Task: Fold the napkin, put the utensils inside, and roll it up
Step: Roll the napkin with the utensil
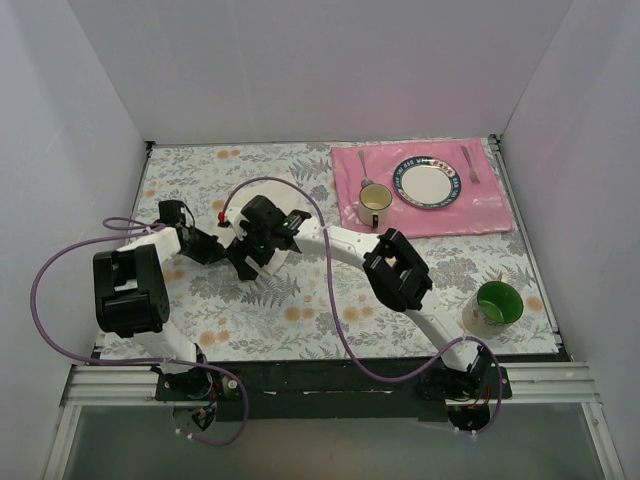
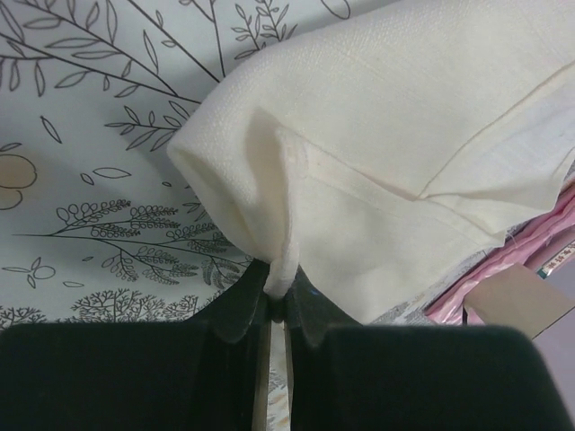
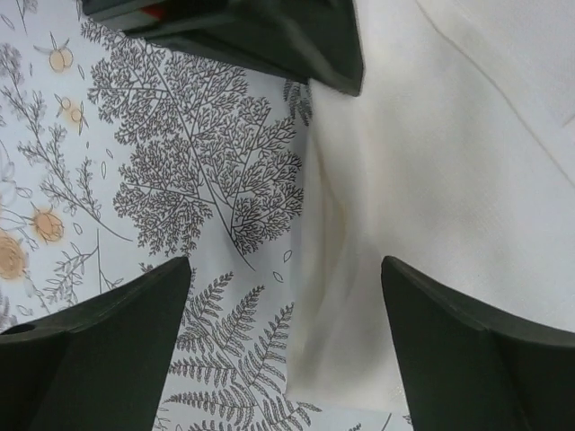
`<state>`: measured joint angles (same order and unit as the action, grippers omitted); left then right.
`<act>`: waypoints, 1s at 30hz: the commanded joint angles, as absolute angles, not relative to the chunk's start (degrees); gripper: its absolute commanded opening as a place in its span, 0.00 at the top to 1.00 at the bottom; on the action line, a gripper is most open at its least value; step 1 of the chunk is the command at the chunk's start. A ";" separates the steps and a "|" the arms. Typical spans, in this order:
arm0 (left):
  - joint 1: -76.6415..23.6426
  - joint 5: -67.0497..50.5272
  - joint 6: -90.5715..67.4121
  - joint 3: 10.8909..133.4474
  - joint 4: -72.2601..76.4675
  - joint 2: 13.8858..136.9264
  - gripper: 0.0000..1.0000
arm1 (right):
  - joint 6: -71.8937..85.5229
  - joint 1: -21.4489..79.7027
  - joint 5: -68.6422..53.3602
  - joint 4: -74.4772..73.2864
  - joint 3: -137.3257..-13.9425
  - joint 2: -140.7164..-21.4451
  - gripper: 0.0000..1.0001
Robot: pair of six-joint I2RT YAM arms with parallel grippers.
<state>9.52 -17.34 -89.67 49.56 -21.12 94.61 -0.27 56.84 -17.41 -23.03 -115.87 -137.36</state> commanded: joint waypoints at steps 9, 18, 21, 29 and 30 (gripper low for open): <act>9.84 -20.30 -90.44 54.05 -27.25 95.18 1.00 | -16.69 66.35 15.11 -10.12 -103.54 -130.26 0.10; 11.07 -22.41 -90.27 53.44 -27.16 95.80 1.00 | -21.71 68.47 22.32 -3.26 -101.25 -132.80 0.28; 11.77 -22.67 -89.91 53.35 -27.51 95.63 1.00 | -22.15 68.47 23.38 -2.20 -101.25 -133.85 0.42; 12.83 -23.55 -88.07 52.82 -26.54 95.36 1.00 | -21.80 68.38 21.71 -5.09 -104.67 -135.96 0.74; 12.83 -23.64 -87.72 52.74 -26.11 95.36 1.00 | -21.62 68.38 21.10 -5.71 -105.20 -135.97 0.84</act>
